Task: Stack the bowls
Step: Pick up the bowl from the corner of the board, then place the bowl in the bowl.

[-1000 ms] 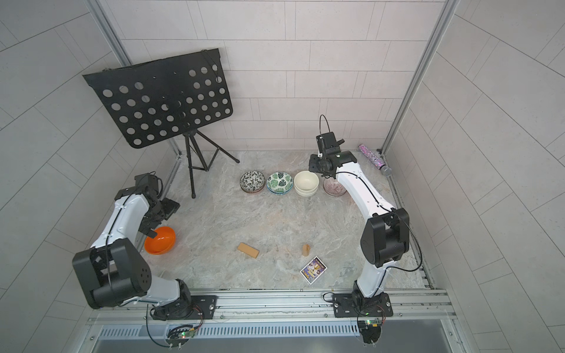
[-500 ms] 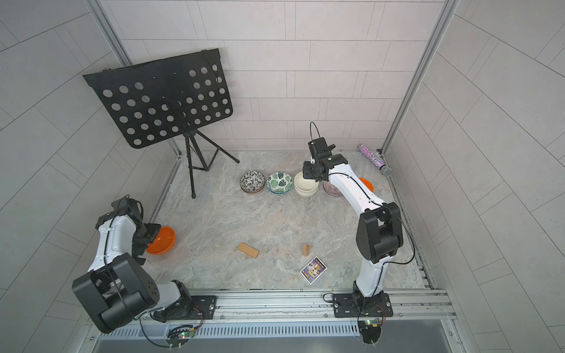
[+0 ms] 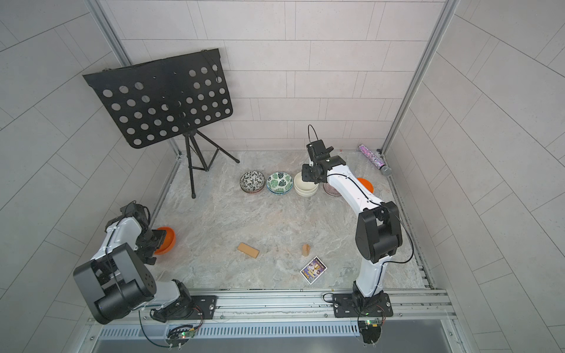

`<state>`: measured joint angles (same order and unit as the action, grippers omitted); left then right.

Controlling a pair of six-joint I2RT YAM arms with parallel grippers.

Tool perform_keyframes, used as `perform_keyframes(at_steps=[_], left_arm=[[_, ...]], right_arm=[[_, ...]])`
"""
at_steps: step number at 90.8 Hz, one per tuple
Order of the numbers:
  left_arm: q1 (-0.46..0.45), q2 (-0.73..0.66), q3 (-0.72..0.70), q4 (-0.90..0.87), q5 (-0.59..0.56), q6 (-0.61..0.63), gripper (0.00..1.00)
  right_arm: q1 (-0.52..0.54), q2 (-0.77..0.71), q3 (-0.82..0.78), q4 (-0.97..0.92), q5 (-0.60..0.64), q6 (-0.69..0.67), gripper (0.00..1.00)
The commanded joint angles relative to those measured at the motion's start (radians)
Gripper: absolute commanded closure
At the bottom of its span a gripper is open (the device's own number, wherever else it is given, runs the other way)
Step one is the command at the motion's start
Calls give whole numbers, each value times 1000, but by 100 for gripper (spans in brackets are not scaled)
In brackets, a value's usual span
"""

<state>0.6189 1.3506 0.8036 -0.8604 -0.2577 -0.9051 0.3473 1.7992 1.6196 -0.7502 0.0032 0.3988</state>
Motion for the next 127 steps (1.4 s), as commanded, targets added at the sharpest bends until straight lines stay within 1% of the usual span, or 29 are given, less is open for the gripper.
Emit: perform_keyframes(at_steps=[1,14,32,37,43,50,54,59,62,66,73,78,82,87,98,103,110,119,127], left_arm=[[2,6,-31,38,15,-40,33],[1,7,-44,64,29,-58,46],[-2,10,-44,83,74,-44,71],[-5,1,-43,89,89,-37,81],[-13,-9,-38,93,111,-31,88],[-29,-23,-27,88,140,-19,92],[-55,-40,-17,85,149,-12,93],[-112,-66,12,77,153,-3,93],[-166,-84,33,78,153,3,93],[-250,-99,73,83,152,17,93],[-430,-85,170,97,167,75,93],[-546,-40,251,93,190,120,93],[-622,8,294,85,209,154,94],[-708,69,385,77,234,202,96],[-883,226,575,20,234,317,99],[-953,304,661,-22,216,356,100],[-1030,389,762,-59,182,375,100],[-1089,458,842,-64,167,366,100],[-1120,515,905,-75,155,364,100]], right_arm=[[3,-4,-14,10,3,-10,55],[4,-11,-19,3,15,-19,56],[2,-17,-21,1,17,-21,56],[1,-18,-19,-3,15,-22,56],[0,-20,-16,-7,10,-24,56],[-6,-26,-11,-14,7,-28,56],[-12,-30,-6,-19,6,-31,56],[-16,-33,5,-30,5,-35,56],[-21,-35,13,-38,2,-41,56],[-27,-39,21,-49,-5,-45,56],[-32,-48,25,-56,-41,-58,56],[-33,-60,28,-63,-63,-64,55],[-33,-68,27,-68,-85,-67,56],[-34,-87,24,-72,-117,-72,56],[-30,-137,9,-68,-182,-60,58],[-28,-156,5,-61,-205,-47,59],[-24,-175,10,-56,-228,-25,60],[-8,-186,13,-47,-239,4,62],[21,-181,12,-37,-232,18,62]])
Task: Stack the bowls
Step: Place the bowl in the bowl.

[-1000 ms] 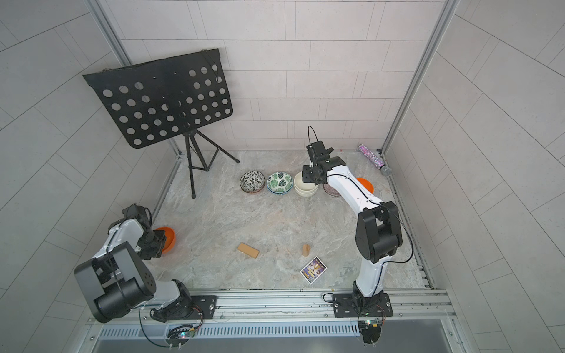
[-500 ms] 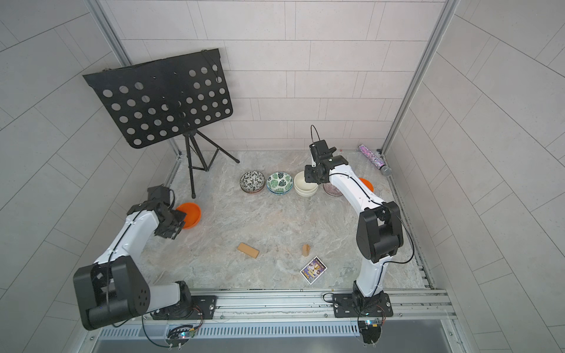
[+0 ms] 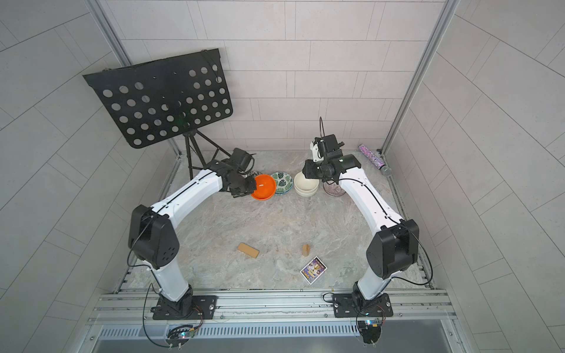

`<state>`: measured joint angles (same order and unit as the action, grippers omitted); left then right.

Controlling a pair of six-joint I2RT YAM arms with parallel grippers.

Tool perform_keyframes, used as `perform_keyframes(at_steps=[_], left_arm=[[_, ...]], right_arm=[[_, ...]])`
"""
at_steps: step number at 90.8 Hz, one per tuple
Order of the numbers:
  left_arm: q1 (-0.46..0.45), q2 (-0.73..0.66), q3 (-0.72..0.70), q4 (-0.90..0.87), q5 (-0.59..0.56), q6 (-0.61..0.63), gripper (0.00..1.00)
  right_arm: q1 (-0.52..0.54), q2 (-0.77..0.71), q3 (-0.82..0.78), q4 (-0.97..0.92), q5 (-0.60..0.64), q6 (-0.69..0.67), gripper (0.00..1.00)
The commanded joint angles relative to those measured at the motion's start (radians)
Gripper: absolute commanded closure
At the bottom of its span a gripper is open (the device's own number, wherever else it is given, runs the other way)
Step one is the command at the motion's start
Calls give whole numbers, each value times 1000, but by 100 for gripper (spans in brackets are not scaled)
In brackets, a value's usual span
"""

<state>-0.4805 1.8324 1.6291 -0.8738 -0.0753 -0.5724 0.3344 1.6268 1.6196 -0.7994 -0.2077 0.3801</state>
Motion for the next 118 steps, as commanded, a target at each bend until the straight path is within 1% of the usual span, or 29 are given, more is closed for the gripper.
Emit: perform_keyframes(at_steps=[1,14,36,55,67,77,81,88,93,96,99,102,105,110,118], left_arm=[[-24,41,86,-63,-30,31,100],[-63,121,185,-94,-61,26,100],[-107,205,288,-124,-97,17,100],[-121,223,312,-129,-98,14,100],[-125,221,314,-127,-93,11,100],[-129,224,315,-119,-66,5,100],[-129,225,317,-115,-60,2,100],[-132,228,315,-110,-52,2,100],[-133,227,316,-105,-47,2,100],[-133,229,313,-100,-46,2,97],[-133,224,312,-94,-41,2,93],[-133,222,309,-87,-39,2,86],[-133,218,308,-82,-37,2,77],[-133,208,304,-67,-35,3,63],[-130,184,303,-57,-44,2,31]], right_arm=[[38,-7,12,13,-19,37,62],[85,38,13,22,19,47,62],[128,123,11,64,43,68,63],[137,184,28,54,87,69,63],[137,217,38,51,97,71,66],[137,237,40,53,100,74,73],[138,240,40,54,102,74,78],[138,237,39,50,109,71,90],[139,232,39,43,116,66,96],[138,228,38,40,120,63,100],[139,223,37,34,124,58,100],[139,217,35,30,126,55,100],[137,212,32,24,124,52,100],[135,201,22,20,122,50,100],[119,174,0,13,118,47,100]])
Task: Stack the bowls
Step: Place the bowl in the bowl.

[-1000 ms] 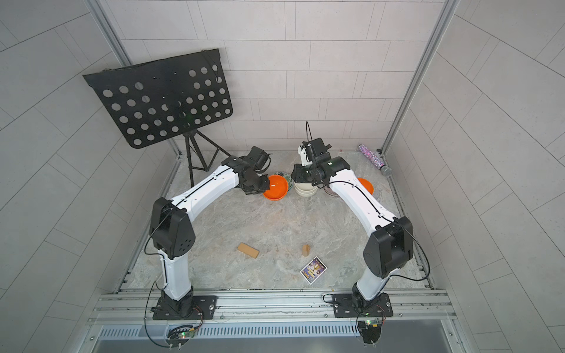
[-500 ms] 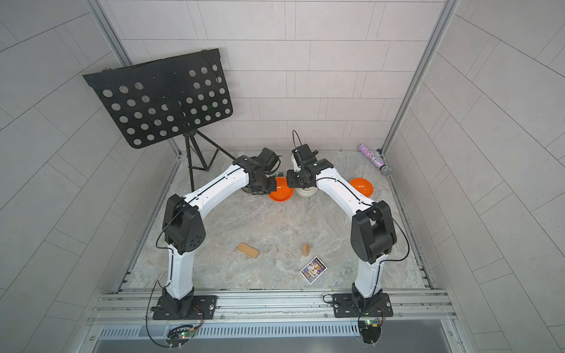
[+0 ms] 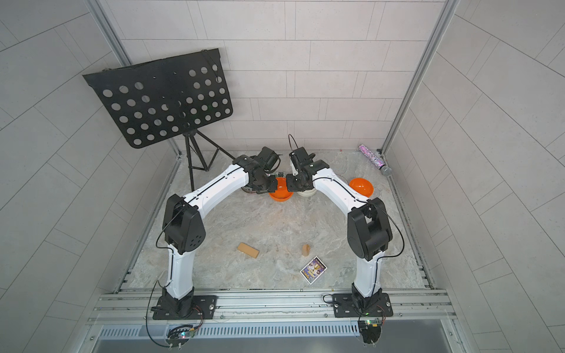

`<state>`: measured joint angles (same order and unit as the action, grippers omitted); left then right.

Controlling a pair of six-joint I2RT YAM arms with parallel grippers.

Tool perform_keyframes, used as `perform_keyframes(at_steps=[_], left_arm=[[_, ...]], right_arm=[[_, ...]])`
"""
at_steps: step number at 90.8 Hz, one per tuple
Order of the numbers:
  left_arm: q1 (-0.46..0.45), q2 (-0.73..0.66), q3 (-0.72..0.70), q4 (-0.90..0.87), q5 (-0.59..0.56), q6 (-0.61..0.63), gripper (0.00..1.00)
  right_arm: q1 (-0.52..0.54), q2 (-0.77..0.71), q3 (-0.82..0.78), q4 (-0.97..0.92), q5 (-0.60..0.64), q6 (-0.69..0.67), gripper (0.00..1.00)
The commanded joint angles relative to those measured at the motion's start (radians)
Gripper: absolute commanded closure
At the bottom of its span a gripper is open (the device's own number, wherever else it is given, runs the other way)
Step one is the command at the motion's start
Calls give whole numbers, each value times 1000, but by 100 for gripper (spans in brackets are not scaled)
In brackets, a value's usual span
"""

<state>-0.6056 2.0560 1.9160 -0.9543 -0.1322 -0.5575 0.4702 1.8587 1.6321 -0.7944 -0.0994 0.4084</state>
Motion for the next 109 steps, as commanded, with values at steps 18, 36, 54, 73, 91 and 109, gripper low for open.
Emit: perform_keyframes(at_steps=[18,36,54,73,91,109], left_arm=[[6,-151,14,33,-71,-32,0],[55,-309,-99,94,-146,-9,0],[140,-379,-217,97,-183,20,0],[155,-408,-278,98,-216,47,0],[171,-389,-286,103,-195,59,0],[194,-366,-293,116,-159,53,0]], right_arm=[[-95,-120,-50,-26,-4,-2,100],[-285,-208,-56,-74,-46,-21,100],[-546,-221,-51,-107,3,-5,100],[-692,-168,-33,-102,110,10,100],[-756,-46,56,-138,147,0,100],[-755,21,58,-115,162,12,100]])
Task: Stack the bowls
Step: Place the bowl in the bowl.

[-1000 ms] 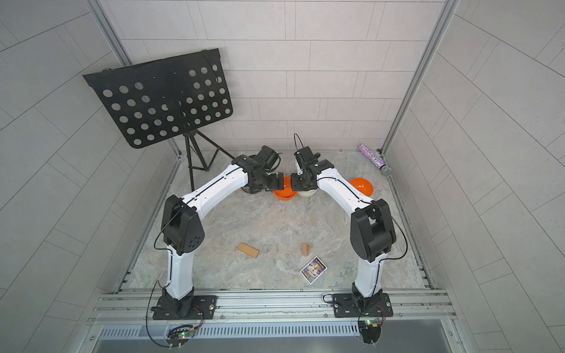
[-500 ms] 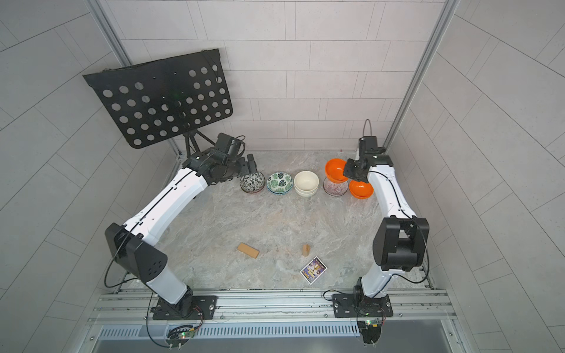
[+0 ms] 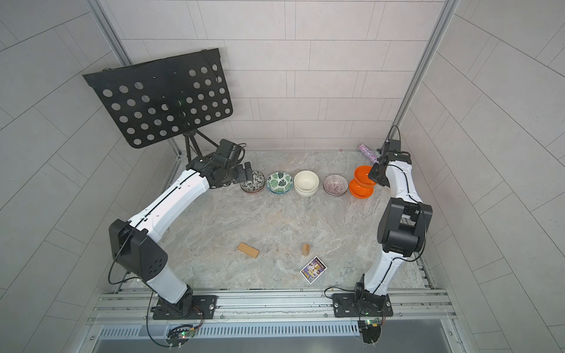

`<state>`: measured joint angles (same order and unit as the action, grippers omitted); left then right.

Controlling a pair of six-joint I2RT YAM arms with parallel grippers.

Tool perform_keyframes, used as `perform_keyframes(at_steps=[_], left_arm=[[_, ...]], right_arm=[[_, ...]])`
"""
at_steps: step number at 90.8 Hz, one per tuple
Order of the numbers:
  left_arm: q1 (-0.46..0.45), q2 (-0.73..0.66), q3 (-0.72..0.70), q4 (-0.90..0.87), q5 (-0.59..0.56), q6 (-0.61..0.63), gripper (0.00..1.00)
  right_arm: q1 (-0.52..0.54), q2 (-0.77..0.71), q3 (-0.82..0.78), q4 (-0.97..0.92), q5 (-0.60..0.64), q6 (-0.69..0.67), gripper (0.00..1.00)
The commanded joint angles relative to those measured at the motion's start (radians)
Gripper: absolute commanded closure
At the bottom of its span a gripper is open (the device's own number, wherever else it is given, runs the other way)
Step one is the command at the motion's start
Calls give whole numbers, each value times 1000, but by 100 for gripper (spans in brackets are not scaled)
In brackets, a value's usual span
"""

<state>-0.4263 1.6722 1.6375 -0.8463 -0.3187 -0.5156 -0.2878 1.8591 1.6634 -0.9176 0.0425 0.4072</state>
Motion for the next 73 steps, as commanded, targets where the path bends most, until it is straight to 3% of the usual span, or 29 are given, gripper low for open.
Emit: perform_keyframes(at_steps=[1,35,73], left_arm=[[15,19,-14,7,30,10,0],[26,29,-7,3,25,21,0],[31,37,-5,3,45,8,0]], right_arm=[[4,25,26,12,20,15,99],[10,133,94,18,51,10,98],[22,150,52,36,45,-3,94]])
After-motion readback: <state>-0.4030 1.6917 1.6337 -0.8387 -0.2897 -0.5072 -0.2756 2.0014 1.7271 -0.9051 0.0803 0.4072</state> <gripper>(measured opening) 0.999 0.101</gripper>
